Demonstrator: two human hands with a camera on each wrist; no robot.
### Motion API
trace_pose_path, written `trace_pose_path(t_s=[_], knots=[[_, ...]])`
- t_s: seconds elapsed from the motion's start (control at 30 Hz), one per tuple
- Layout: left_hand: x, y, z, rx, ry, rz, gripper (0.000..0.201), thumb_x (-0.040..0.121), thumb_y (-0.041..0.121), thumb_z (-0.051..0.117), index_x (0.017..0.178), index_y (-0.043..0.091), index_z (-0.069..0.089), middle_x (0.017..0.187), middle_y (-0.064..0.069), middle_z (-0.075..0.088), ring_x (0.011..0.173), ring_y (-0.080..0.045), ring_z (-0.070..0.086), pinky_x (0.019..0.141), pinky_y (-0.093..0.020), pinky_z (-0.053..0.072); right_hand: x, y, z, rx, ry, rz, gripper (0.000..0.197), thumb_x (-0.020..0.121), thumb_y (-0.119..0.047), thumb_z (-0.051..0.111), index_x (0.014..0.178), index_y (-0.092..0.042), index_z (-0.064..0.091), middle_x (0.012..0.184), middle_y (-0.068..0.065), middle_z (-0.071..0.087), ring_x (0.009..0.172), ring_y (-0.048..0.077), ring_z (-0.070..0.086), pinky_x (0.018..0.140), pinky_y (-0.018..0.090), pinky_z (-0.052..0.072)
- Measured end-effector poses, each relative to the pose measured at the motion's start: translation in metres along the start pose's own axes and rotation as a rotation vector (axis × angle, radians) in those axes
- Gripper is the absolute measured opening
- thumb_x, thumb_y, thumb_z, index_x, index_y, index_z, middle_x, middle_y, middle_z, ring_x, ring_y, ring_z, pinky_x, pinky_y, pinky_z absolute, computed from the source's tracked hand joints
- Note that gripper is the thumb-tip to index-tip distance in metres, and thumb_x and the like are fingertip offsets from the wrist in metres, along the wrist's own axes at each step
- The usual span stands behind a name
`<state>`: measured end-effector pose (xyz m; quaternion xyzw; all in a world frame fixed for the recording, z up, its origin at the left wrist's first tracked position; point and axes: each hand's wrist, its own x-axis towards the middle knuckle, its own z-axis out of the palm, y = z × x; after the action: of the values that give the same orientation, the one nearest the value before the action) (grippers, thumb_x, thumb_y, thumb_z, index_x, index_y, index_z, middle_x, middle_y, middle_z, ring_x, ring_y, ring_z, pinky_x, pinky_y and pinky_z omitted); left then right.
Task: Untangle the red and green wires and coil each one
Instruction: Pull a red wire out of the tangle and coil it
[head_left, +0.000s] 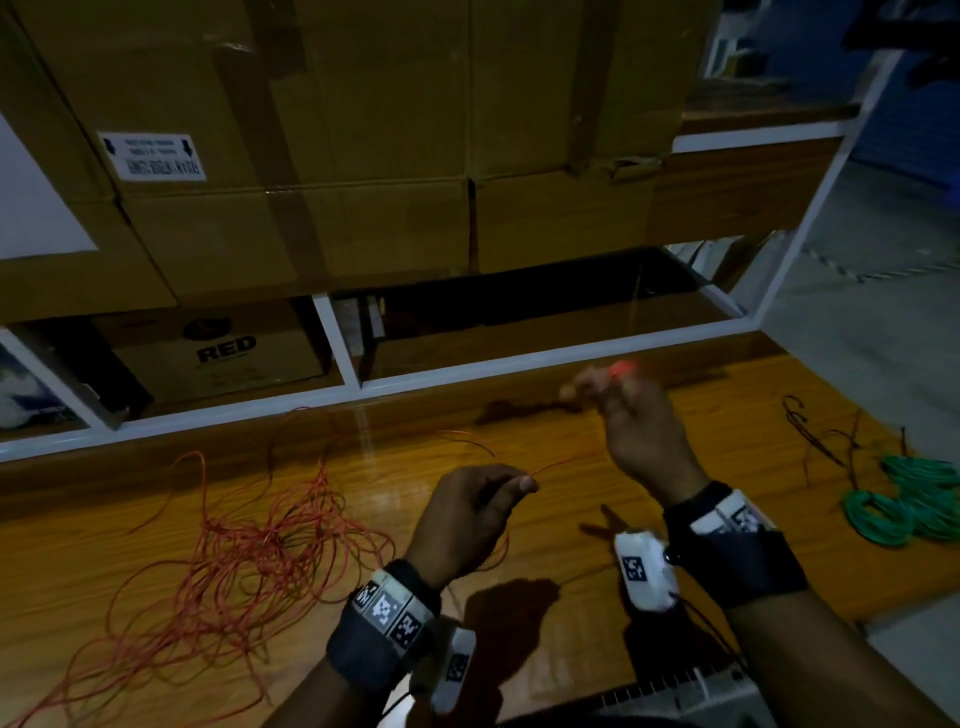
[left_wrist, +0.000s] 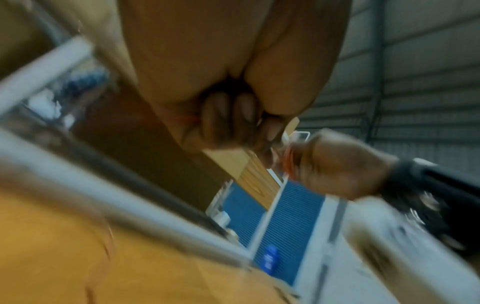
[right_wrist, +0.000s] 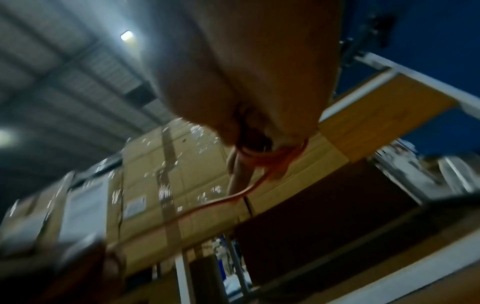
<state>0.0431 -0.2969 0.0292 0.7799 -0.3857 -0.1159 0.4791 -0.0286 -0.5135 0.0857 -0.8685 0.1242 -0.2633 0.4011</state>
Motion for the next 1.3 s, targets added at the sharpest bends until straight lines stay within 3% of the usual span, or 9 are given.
trace_pose_path(t_s=[0.07, 0.2, 0.57, 0.73, 0.9, 1.03, 1.13, 1.23, 1.3], knots=[[0.001, -0.002, -0.013, 0.093, 0.083, 0.036, 0.024, 0.102, 0.045, 0.058, 0.097, 0.030, 0.077, 0.064, 0.011, 0.064, 0.053, -0.011, 0.053, 0.049, -0.030, 0.038, -0.012, 0.012, 0.010, -0.186, -0.283, -0.055, 0.043, 0.110, -0.033, 0.029, 0.099, -0.022, 0.069, 0.103, -0.004, 0.067, 0.101, 0.011, 0.063, 0.095, 0.048, 0.050], [0.001, -0.001, -0.043, 0.098, 0.080, 0.094, 0.021, 0.098, 0.047, 0.061, 0.093, 0.033, 0.076, 0.072, 0.013, 0.070, 0.060, -0.010, 0.061, 0.051, -0.025, 0.043, -0.051, -0.003, 0.035, 0.301, -0.760, 0.238, 0.047, 0.110, -0.037, 0.040, 0.103, -0.002, 0.070, 0.096, 0.015, 0.077, 0.099, 0.023, 0.072, 0.098, 0.037, 0.054], [0.021, 0.003, -0.048, -0.214, 0.086, 0.090, 0.018, 0.093, 0.029, 0.068, 0.091, 0.017, 0.080, 0.080, -0.006, 0.073, 0.065, -0.019, 0.061, 0.057, -0.036, 0.049, -0.052, -0.029, 0.044, 0.980, -0.993, 0.283, 0.036, 0.106, -0.030, 0.043, 0.111, 0.001, 0.062, 0.099, 0.019, 0.073, 0.110, 0.038, 0.063, 0.098, 0.047, 0.045], [0.019, 0.007, -0.029, -0.499, 0.076, 0.030, 0.021, 0.102, 0.005, 0.055, 0.093, -0.001, 0.073, 0.068, -0.004, 0.066, 0.054, -0.011, 0.055, 0.051, -0.020, 0.043, -0.045, -0.042, 0.043, 1.272, -0.794, 0.284, 0.030, 0.099, -0.035, 0.060, 0.104, -0.006, 0.066, 0.096, 0.016, 0.074, 0.106, 0.033, 0.068, 0.097, 0.043, 0.048], [0.001, 0.005, 0.000, -0.503, 0.060, -0.057, 0.026, 0.099, 0.038, 0.065, 0.092, 0.017, 0.079, 0.057, 0.000, 0.050, 0.047, -0.014, 0.034, 0.047, -0.025, 0.029, -0.021, -0.053, 0.027, 1.519, -0.336, 0.313, 0.028, 0.104, -0.025, 0.038, 0.102, -0.007, 0.060, 0.114, 0.019, 0.072, 0.117, 0.028, 0.067, 0.096, 0.035, 0.057], [-0.013, -0.002, 0.009, -0.292, 0.043, -0.074, 0.027, 0.101, 0.034, 0.061, 0.101, 0.011, 0.077, 0.057, 0.001, 0.055, 0.049, -0.015, 0.046, 0.052, -0.026, 0.037, -0.002, -0.032, 0.022, 1.012, -0.030, 0.154, 0.034, 0.111, -0.025, 0.032, 0.114, -0.004, 0.058, 0.118, 0.012, 0.073, 0.130, 0.020, 0.059, 0.112, 0.034, 0.042], [-0.022, -0.004, -0.001, -0.144, 0.051, -0.052, 0.030, 0.100, 0.044, 0.060, 0.094, 0.021, 0.078, 0.062, -0.009, 0.061, 0.056, -0.032, 0.054, 0.053, -0.038, 0.041, 0.003, -0.013, 0.012, 0.195, 0.117, -0.065, 0.026, 0.110, -0.014, 0.039, 0.109, -0.013, 0.065, 0.107, -0.009, 0.072, 0.114, -0.010, 0.058, 0.099, 0.008, 0.040], [-0.024, -0.002, -0.017, -0.049, 0.090, -0.014, 0.028, 0.100, 0.047, 0.060, 0.097, 0.027, 0.079, 0.062, -0.010, 0.062, 0.050, -0.024, 0.052, 0.048, -0.039, 0.039, -0.006, -0.001, 0.007, -0.275, -0.176, -0.107, 0.023, 0.104, -0.004, 0.045, 0.103, -0.015, 0.065, 0.101, -0.012, 0.062, 0.094, -0.014, 0.053, 0.082, 0.004, 0.039], [-0.019, 0.002, -0.031, 0.030, 0.127, 0.018, 0.036, 0.098, 0.058, 0.055, 0.098, 0.030, 0.078, 0.070, -0.005, 0.070, 0.058, -0.023, 0.062, 0.051, -0.042, 0.048, -0.017, 0.007, 0.012, -0.254, -0.461, -0.062, 0.022, 0.107, -0.017, 0.046, 0.098, -0.020, 0.066, 0.104, -0.009, 0.067, 0.097, -0.007, 0.058, 0.090, 0.024, 0.051]])
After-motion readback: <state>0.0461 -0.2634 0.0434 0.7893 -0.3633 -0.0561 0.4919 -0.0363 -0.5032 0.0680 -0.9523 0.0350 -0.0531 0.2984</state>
